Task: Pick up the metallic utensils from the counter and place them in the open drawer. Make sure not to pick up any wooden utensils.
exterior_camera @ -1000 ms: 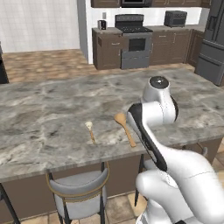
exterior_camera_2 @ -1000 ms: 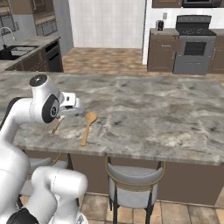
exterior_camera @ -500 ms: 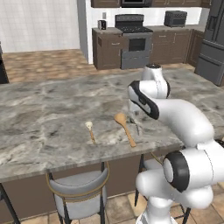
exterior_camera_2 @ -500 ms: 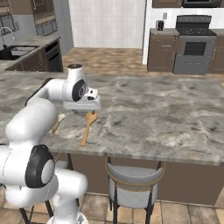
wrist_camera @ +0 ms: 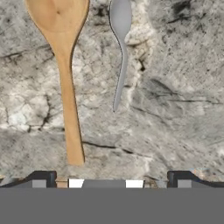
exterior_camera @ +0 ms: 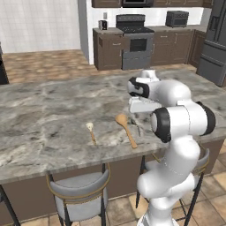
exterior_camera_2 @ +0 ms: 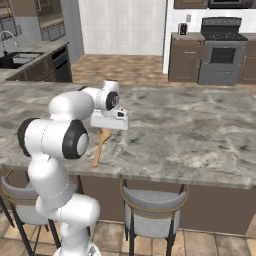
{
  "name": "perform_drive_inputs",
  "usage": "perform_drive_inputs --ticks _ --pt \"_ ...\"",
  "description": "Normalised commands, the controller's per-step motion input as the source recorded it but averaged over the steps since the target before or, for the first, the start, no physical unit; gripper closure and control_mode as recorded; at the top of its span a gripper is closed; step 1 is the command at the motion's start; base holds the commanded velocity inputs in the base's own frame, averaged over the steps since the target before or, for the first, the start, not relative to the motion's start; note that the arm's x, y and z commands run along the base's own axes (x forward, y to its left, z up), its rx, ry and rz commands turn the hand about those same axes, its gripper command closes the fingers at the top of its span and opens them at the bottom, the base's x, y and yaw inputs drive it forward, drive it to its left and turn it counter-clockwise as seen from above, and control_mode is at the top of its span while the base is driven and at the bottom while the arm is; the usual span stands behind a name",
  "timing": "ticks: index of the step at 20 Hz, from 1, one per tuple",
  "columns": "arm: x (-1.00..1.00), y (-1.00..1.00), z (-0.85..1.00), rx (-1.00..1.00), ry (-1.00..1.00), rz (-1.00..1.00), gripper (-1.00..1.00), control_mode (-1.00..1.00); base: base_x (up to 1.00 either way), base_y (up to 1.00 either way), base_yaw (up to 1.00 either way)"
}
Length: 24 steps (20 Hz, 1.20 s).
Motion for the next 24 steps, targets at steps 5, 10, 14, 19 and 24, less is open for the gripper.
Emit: perform_drive_inputs --ticks 5,10,14,19,24 --pt "0.48 0.0 -0.57 0.0 0.0 0.0 -1.0 -1.0 0.0 0.0 0.0" --pt "0.19 -0.07 -0.55 0.09 -0.1 -0.02 -1.0 -1.0 0.0 0.0 0.0" --pt "-0.22 -0.06 -0.31 0.08 -0.27 -0.08 -1.0 -1.0 0.0 0.0 0.0" --pt "-0.09 0.0 -0.14 0.01 -0.17 -0.08 -1.0 -1.0 0.0 0.0 0.0" --pt "0.33 0.08 0.0 -0.1 0.03 -0.1 -1.0 -1.0 0.0 0.0 0.0"
